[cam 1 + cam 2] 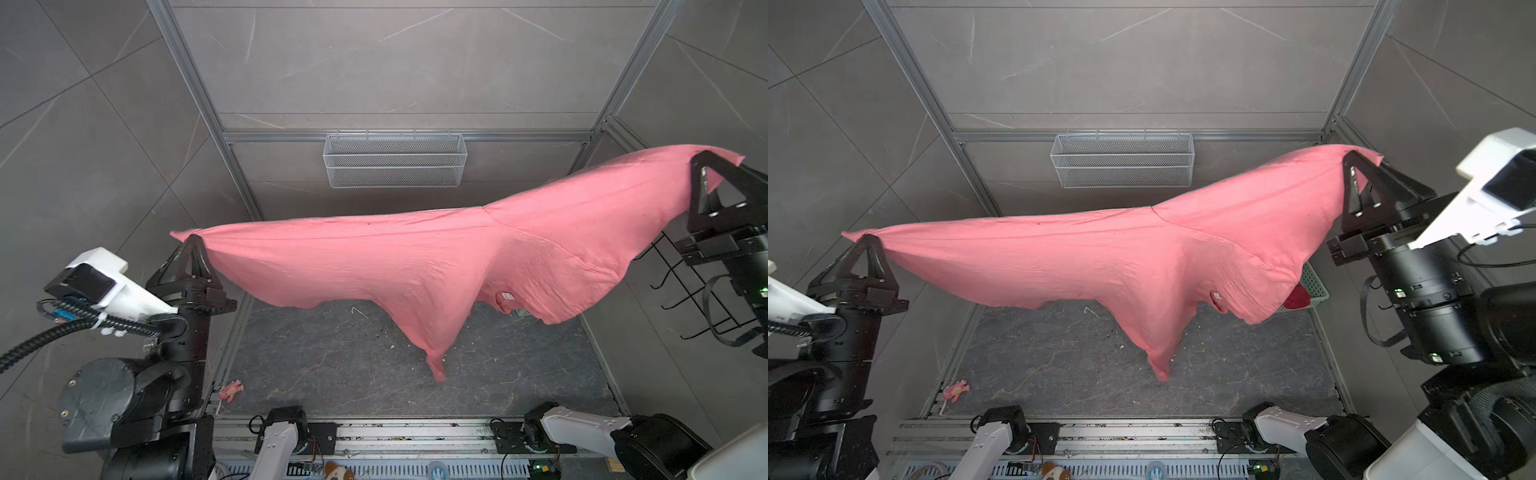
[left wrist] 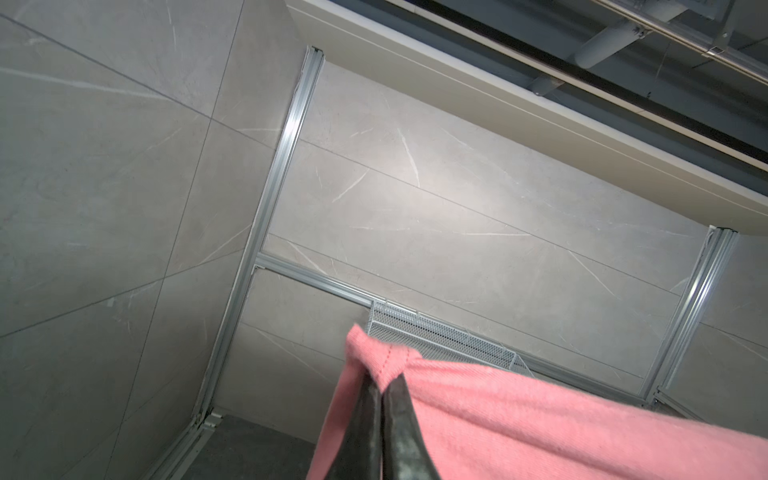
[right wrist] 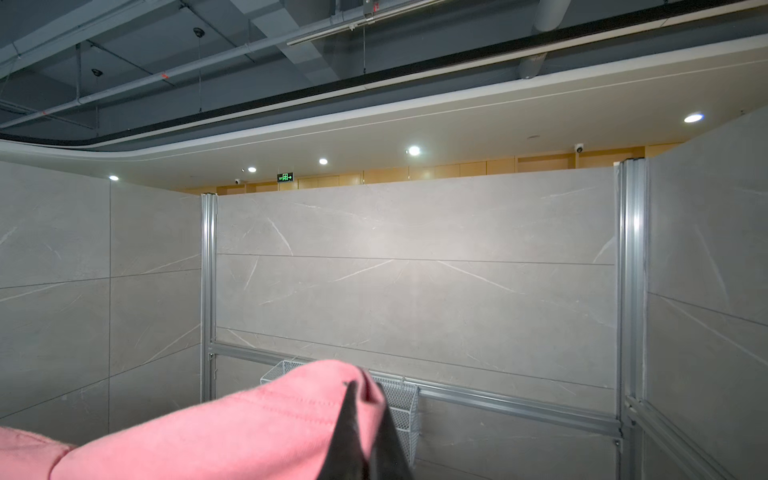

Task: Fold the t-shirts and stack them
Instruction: 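Lift the pink t-shirt high with both grippers and stretch it apart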

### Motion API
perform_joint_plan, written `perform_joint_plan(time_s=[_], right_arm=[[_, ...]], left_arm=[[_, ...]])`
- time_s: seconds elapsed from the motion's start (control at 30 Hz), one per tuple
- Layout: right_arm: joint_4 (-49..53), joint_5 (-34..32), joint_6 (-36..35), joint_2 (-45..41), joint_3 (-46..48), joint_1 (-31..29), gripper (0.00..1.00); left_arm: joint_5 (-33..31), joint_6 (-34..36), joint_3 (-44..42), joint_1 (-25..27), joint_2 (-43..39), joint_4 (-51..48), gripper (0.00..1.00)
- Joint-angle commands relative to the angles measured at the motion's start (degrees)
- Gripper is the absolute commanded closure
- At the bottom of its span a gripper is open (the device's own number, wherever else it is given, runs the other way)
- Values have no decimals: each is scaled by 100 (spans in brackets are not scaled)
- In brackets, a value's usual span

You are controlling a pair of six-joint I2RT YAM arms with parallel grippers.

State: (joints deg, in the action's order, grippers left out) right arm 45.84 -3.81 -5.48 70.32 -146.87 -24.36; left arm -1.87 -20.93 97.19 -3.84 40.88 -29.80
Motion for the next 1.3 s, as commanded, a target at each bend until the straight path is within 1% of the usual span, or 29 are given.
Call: perform_joint_plan(time_s=[0.0,0.2,0.37,0.47,0.6,0.67,0.83,0.93,0.97,1.03,1.1,1.2,1.27], right_arm=[[-130,-263,-387,152,205,10,100],[-338,-569,-649,803,693,10,100],[-438,-699,-960,1831,665,18,100],[-538,-703,-1001,2483,624,94,100],[-802,-535,-811,3394,788,302,100],[-900,-452,-685,3849,775,376,100],[-900,-388,-440,5014,280,431,100],[-788,-382,-295,5548,-95,441,100],[-734,-383,-252,5687,-170,448,100],[-523,-408,-176,5916,-693,448,100],[-299,-410,-164,6032,-1141,453,100],[13,-503,-210,5926,-1776,457,100],[204,-550,-225,5631,-2066,453,100]], left_arm=[[-245,223,-75,-29,251,106,100],[103,-27,-609,-28,821,487,100],[219,-103,-868,-29,1695,719,100],[282,-236,-1167,-25,2214,968,100],[386,-525,-1718,-29,3008,1484,100],[483,-634,-1864,-29,3460,1710,100],[630,-642,-1699,-29,4671,1857,100],[665,-648,-1537,-36,5191,1914,100],[701,-656,-1485,-34,5297,1938,100],[788,-664,-1348,-32,5446,1910,100],[802,-658,-1272,-38,5396,1908,100],[769,-591,-1194,-31,5056,1818,100],[776,-547,-1249,-36,4625,1803,100]])
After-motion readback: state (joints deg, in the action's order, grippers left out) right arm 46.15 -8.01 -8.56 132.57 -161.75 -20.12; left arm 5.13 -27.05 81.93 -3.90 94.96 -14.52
